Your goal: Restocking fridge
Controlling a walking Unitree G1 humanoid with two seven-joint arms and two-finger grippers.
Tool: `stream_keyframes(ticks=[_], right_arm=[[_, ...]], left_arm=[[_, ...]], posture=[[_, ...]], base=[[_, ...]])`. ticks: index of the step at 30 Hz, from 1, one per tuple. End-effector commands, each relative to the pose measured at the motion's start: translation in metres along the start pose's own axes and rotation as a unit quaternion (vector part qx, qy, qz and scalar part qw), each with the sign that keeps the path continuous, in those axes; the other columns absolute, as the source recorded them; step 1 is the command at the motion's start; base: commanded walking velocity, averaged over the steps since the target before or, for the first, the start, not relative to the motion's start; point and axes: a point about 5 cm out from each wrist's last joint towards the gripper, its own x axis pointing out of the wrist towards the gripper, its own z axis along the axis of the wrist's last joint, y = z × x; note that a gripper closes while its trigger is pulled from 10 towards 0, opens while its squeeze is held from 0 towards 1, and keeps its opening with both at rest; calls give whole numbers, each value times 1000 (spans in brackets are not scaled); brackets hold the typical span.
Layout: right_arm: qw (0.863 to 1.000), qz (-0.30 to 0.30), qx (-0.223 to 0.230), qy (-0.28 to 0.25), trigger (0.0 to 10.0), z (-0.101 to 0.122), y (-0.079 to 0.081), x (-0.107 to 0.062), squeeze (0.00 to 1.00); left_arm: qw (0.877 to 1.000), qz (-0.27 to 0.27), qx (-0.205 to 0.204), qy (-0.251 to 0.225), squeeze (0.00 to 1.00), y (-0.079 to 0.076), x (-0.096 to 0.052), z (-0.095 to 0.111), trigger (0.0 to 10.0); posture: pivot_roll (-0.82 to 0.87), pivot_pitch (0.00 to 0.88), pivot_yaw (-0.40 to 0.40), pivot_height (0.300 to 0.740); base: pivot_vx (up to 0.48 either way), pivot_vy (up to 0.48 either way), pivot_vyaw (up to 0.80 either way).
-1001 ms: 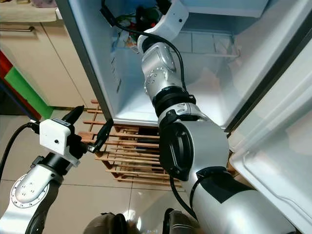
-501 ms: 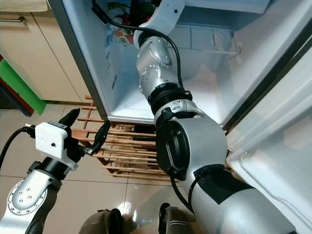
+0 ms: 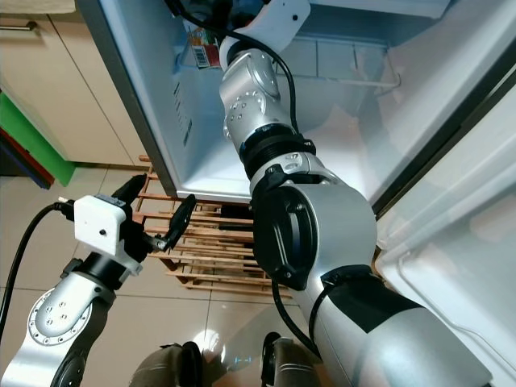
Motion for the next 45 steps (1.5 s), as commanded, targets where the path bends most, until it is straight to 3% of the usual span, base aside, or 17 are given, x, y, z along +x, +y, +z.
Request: stream_keyframes(ticks=[1, 9, 10, 14, 16, 19, 25, 27, 28, 29, 30, 31, 32, 33, 35, 39, 45], right_arm=[[999, 5, 36, 2, 10000, 6, 4, 2, 1000], [997, 17, 70, 6, 10000, 12, -1, 4, 1000], [998, 18, 64, 5, 10000, 13, -2, 4, 0], [995, -78, 22, 53, 10000, -5, -39, 0, 0], [994, -89, 13, 58, 10000, -7, -44, -1, 0], [986, -112, -116, 51, 10000, -7, -67, -5, 0], [970, -115, -210, 48, 10000, -5, -84, -7, 0], [942, -110, -314, 47, 10000, 1, -96, -9, 0], [913, -103, -393, 35, 10000, 9, -103, -9, 0], [913, -103, -393, 35, 10000, 9, -103, -9, 0], [885, -102, -454, 24, 10000, 17, -110, -10, 0], [885, -102, -454, 24, 10000, 17, -110, -10, 0], [828, -96, -552, 4, 10000, 29, -120, -11, 0], [828, -96, -552, 4, 10000, 29, -120, -11, 0], [795, -91, -600, -23, 10000, 38, -125, -13, 0], [773, -80, -626, -61, 10000, 45, -124, -15, 0], [789, -83, -605, -69, 10000, 43, -127, -18, 0]], left_arm=[[1000, 9, 9, 4, 0, 3, 1, -2, 10000], [1000, 15, 10, -1, 0, 4, 5, -3, 10000], [1000, 16, 9, -3, 0, 3, 6, -2, 10000], [1000, 22, 5, -5, 0, 6, 14, -6, 10000], [1000, 22, 4, -5, 0, 6, 15, -6, 10000], [1000, 23, -1, -20, 0, 5, 24, -3, 10000], [999, 21, -5, -26, 0, 2, 31, -5, 10000], [999, 19, -9, -31, 0, 0, 37, -6, 10000], [999, 18, -11, -34, 0, -1, 39, -5, 10000], [999, 18, -11, -34, 0, -1, 39, -5, 10000], [999, 18, -13, -37, 0, -2, 42, -6, 10000], [999, 18, -13, -37, 0, -2, 42, -6, 10000], [999, 19, -15, -40, 0, -3, 44, -7, 10000], [999, 19, -15, -40, 0, -3, 44, -7, 10000], [999, 21, -16, -43, 0, -4, 46, -7, 10000], [998, 23, -15, -48, 0, -3, 48, -8, 10000], [998, 22, -15, -57, 0, -2, 57, -8, 10000]], posture=[[115, 191, -21, 740], [113, 196, -35, 740], [110, 201, -46, 740], [70, 197, -63, 740], [70, 197, -63, 740], [28, 183, -80, 740], [0, 168, -88, 740], [-27, 155, -98, 740], [-36, 153, -104, 740], [-36, 153, -104, 740], [-43, 149, -108, 740], [-43, 149, -108, 740], [-52, 146, -115, 740], [-52, 146, -115, 740], [-57, 139, -121, 740], [-62, 129, -125, 740], [-84, 101, -120, 740]], base=[[0, 0, 0], [0, 0, 0], [0, 0, 0], [0, 0, 0], [0, 0, 0], [0, 0, 0], [0, 0, 0], [0, 0, 0], [0, 0, 0], [0, 0, 0], [0, 0, 0], [0, 0, 0], [0, 0, 0], [0, 0, 0], [0, 0, 0], [0, 0, 0], [0, 0, 0]])
